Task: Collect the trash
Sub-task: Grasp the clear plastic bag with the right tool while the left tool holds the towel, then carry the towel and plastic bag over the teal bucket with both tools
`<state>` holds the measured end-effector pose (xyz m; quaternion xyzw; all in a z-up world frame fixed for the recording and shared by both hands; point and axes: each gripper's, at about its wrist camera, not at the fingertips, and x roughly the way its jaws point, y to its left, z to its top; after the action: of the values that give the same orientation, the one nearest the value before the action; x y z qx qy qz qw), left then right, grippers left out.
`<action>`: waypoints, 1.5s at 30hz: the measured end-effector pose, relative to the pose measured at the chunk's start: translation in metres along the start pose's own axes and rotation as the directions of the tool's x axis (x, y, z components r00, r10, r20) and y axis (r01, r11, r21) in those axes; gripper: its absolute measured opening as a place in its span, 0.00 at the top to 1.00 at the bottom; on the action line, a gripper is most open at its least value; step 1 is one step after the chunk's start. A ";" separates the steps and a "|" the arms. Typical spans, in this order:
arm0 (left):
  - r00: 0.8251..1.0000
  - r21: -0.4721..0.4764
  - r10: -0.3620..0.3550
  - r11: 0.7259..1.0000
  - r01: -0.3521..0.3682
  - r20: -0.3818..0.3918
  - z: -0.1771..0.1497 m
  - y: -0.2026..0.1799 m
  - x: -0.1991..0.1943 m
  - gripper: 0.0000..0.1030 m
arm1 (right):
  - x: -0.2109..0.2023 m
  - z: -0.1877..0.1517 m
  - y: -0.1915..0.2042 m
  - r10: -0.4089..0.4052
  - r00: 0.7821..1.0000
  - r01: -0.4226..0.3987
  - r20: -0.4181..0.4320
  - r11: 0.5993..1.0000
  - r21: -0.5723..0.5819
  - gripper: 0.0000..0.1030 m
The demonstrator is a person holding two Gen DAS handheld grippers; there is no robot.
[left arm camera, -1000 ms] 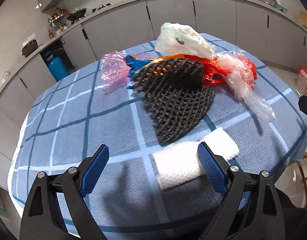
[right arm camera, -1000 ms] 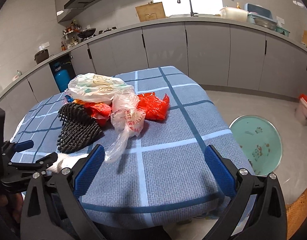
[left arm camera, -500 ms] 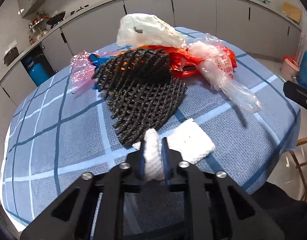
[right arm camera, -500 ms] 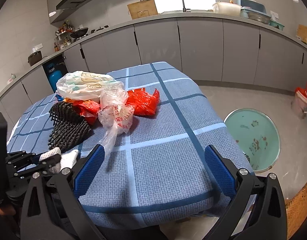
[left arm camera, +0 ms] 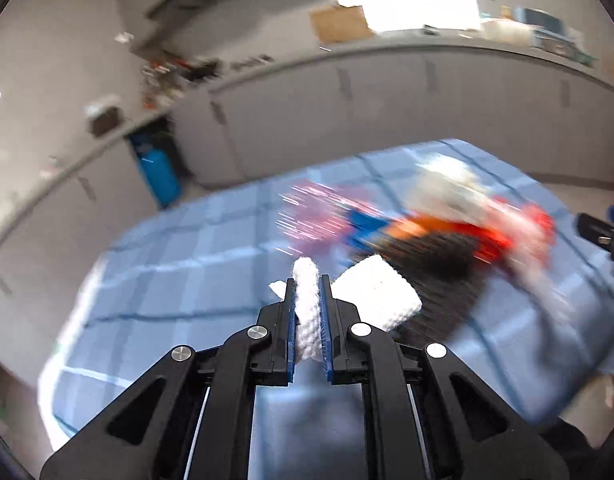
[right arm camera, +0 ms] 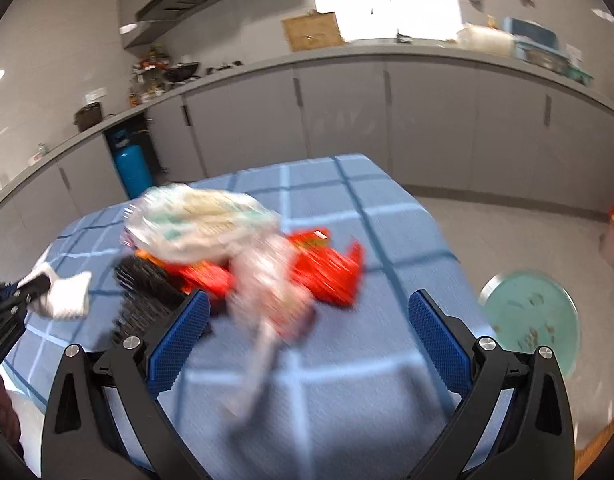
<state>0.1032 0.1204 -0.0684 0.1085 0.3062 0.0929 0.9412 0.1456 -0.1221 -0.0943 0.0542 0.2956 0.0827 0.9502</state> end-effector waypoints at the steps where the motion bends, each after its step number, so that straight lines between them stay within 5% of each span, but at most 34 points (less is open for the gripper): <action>1: 1.000 -0.012 0.024 1.000 -0.024 0.000 0.004 0.005 0.007 0.89 | 0.004 0.005 0.008 0.013 1.000 -0.013 0.006 1.000 -0.013 0.05; 13: 0.997 -0.132 0.013 0.991 -0.022 -0.073 0.018 0.032 0.072 0.89 | 0.074 0.031 0.093 0.135 0.990 -0.140 -0.045 0.979 -0.148 0.05; 14: 0.997 -0.132 0.009 0.991 -0.019 -0.074 0.019 0.033 0.075 0.89 | 0.079 0.032 0.095 0.141 0.988 -0.148 -0.058 0.977 -0.151 0.09; 17: 0.998 -0.131 0.003 0.991 -0.012 -0.070 0.020 0.035 0.079 0.89 | 0.090 0.032 0.095 0.160 0.980 -0.176 -0.115 0.973 -0.151 0.58; 24: 0.999 -0.128 0.002 0.992 -0.007 -0.042 0.025 0.034 0.073 0.89 | 0.073 0.037 0.094 0.173 0.983 -0.180 -0.053 0.967 -0.182 0.78; 45: 0.995 -0.042 -0.046 0.998 0.051 0.093 0.077 -0.024 0.035 0.89 | 0.002 0.079 0.041 0.142 0.974 -0.109 0.178 0.977 -0.184 0.86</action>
<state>0.1792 0.0940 -0.0332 0.0841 0.2629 0.0718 0.9585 0.1867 -0.0857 -0.0247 -0.0022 0.1912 0.1626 0.9680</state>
